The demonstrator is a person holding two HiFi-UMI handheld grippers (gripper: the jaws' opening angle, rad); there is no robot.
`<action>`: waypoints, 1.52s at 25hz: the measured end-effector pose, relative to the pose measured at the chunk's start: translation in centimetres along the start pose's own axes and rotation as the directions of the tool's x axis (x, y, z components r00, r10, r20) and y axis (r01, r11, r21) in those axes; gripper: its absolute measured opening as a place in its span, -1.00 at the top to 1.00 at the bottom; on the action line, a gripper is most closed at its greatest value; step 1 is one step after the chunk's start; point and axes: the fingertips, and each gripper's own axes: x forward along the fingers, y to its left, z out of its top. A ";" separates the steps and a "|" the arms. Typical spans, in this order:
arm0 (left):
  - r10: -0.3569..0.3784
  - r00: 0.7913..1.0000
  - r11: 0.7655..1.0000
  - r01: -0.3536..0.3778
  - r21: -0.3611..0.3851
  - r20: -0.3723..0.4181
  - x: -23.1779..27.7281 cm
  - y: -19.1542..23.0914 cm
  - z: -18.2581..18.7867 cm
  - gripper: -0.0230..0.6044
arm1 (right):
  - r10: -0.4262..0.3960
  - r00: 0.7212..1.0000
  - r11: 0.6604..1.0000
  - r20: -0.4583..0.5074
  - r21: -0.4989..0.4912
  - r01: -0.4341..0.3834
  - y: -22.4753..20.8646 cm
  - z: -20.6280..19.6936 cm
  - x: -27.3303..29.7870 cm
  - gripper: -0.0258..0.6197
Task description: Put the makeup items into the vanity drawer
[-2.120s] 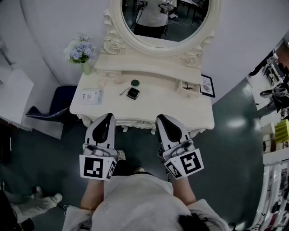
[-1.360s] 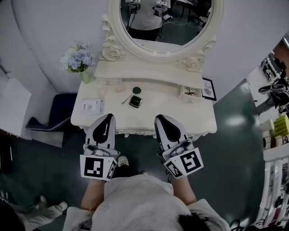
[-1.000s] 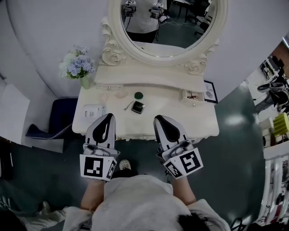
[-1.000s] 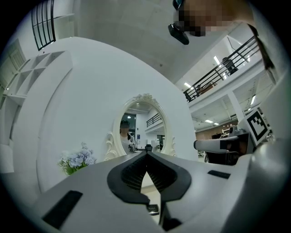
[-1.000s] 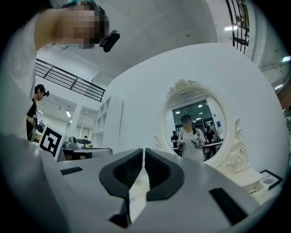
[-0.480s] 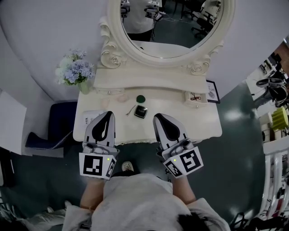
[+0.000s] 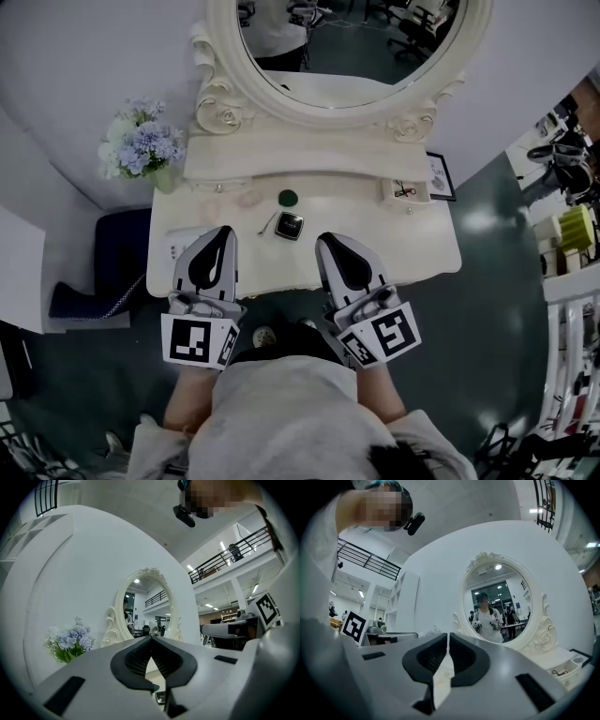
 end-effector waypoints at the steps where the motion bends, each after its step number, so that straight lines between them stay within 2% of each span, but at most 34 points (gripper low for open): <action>1: -0.004 1.000 1.000 0.004 -0.001 -0.003 0.3 -0.1 -0.1 0.88 | -0.004 1.000 1.000 -0.003 0.003 0.004 -0.2 -0.2 0.1 0.83; 10: 0.011 1.000 1.000 -0.011 -0.008 -0.022 3.3 0.1 -1.0 0.88 | 0.009 0.999 1.000 -0.035 0.024 -0.008 -3.2 -1.1 1.8 0.83; 24: 0.082 0.996 0.997 -0.083 -0.005 -0.033 7.9 1.6 -1.2 0.88 | 0.102 0.989 0.995 -0.111 0.030 -0.099 -7.1 -2.7 7.0 0.83; 31: 0.125 0.990 0.992 -0.125 -0.012 -0.059 8.9 2.4 -2.5 0.88 | 0.149 0.970 0.988 -0.193 0.062 -0.139 -8.0 -6.1 8.8 0.83; 38: 0.184 0.980 0.982 -0.186 -0.019 -0.080 8.7 3.8 -3.4 0.88 | 0.214 0.928 0.977 -0.304 0.089 -0.196 -7.8 -9.8 11.1 0.83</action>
